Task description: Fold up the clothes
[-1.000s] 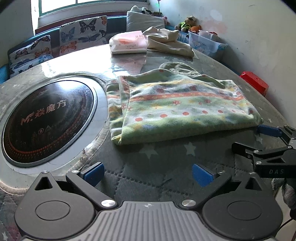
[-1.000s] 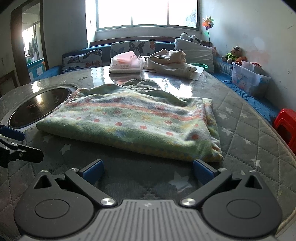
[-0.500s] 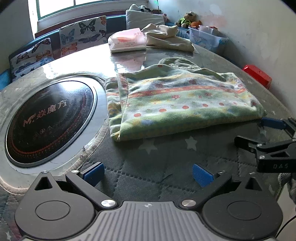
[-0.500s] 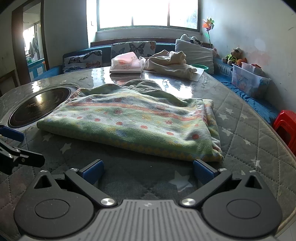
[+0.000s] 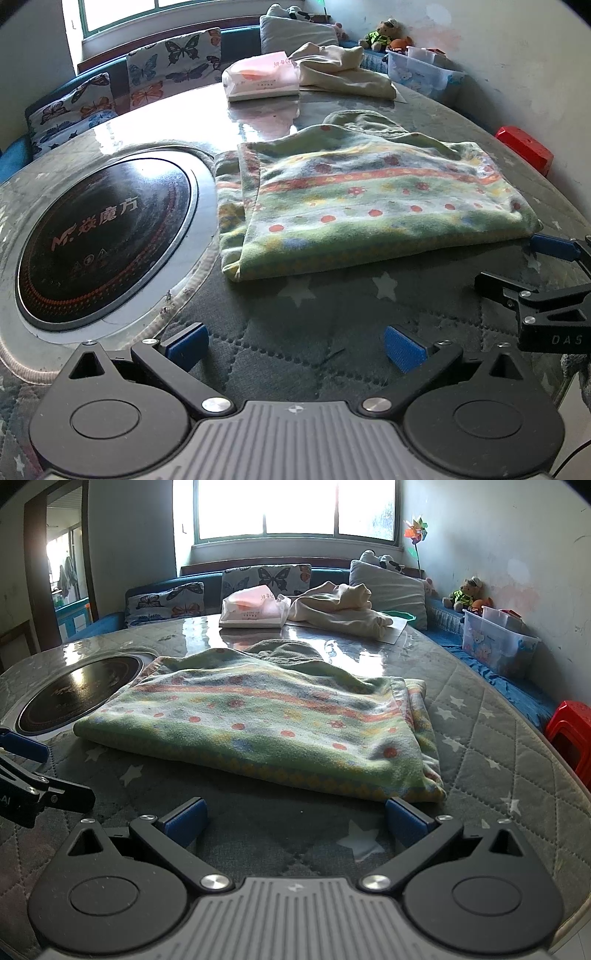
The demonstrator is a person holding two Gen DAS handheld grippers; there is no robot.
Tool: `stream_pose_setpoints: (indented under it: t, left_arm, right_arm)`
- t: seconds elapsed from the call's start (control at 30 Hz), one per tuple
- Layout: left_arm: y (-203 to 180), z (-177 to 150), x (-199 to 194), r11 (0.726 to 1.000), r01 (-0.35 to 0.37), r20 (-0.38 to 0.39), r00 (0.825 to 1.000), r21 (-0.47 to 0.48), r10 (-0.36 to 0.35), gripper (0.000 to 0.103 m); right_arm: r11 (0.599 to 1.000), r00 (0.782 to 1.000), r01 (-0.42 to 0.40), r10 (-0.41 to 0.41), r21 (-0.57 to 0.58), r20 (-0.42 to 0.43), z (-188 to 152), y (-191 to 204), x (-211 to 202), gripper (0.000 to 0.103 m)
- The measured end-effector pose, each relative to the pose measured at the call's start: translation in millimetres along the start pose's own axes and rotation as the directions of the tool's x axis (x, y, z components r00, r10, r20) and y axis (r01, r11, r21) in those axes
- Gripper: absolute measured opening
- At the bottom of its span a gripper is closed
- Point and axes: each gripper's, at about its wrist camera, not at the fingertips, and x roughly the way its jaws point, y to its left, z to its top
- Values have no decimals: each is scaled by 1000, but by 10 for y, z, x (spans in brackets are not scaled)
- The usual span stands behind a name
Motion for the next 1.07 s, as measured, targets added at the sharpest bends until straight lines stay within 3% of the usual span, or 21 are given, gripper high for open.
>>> stream_pose_setpoints:
  t: [1.07]
  left_arm:
    - [-38, 55, -54, 1000, -5, -4, 1000, 3, 5, 103]
  right_arm:
    - [1000, 1000, -14, 14, 15, -4, 21, -13, -24, 103]
